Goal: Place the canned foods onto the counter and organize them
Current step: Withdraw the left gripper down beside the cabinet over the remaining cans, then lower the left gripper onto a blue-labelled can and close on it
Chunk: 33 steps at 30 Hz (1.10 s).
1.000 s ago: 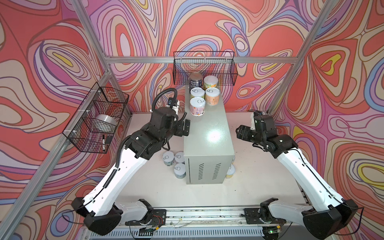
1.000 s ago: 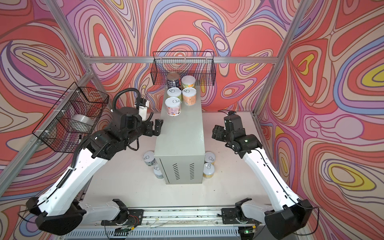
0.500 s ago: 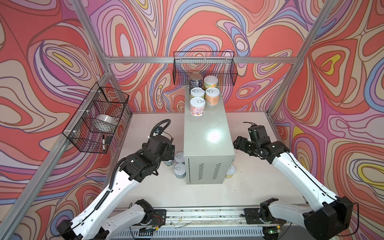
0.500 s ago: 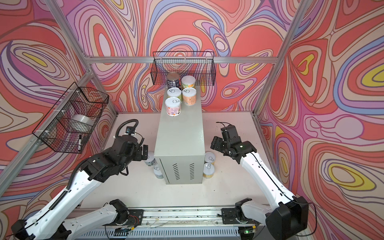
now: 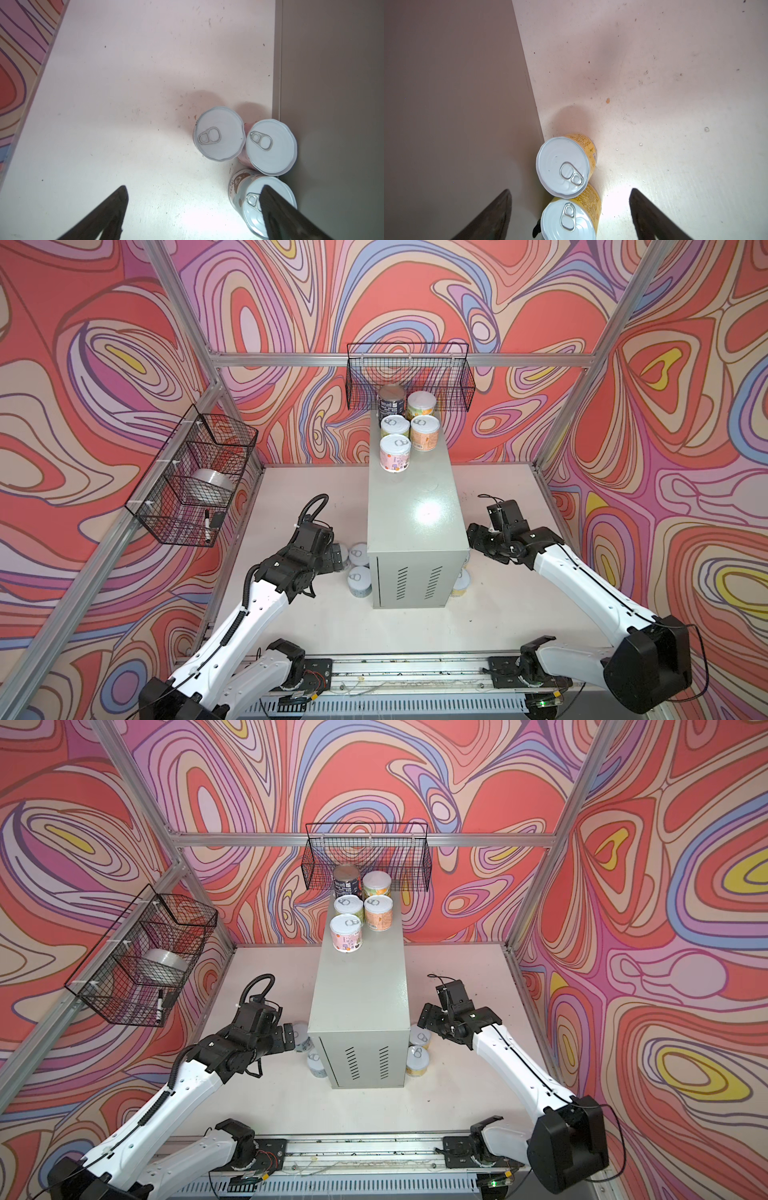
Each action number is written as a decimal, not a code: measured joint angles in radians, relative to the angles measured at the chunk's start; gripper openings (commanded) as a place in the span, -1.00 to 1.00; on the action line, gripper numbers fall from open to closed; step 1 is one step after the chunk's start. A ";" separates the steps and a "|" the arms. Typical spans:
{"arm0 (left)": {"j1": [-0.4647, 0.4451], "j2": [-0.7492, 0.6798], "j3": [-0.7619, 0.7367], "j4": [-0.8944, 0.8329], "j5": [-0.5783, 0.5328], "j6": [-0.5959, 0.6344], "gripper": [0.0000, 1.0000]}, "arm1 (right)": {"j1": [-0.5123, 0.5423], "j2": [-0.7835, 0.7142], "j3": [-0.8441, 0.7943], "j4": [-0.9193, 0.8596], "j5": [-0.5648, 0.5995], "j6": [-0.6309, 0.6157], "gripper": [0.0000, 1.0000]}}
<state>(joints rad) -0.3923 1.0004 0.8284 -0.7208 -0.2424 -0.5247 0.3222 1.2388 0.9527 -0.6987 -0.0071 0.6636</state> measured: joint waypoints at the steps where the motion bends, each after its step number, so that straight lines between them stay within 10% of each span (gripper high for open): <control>1: 0.002 0.022 0.000 0.005 0.011 -0.004 1.00 | 0.000 0.000 -0.003 0.003 -0.001 0.001 0.83; 33: 0.011 0.406 -0.073 0.265 0.080 -0.030 0.84 | 0.000 0.034 -0.005 0.064 -0.012 -0.010 0.81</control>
<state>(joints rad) -0.3817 1.4063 0.7555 -0.4557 -0.1619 -0.5545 0.3222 1.2724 0.9482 -0.6350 -0.0193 0.6537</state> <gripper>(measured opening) 0.930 0.907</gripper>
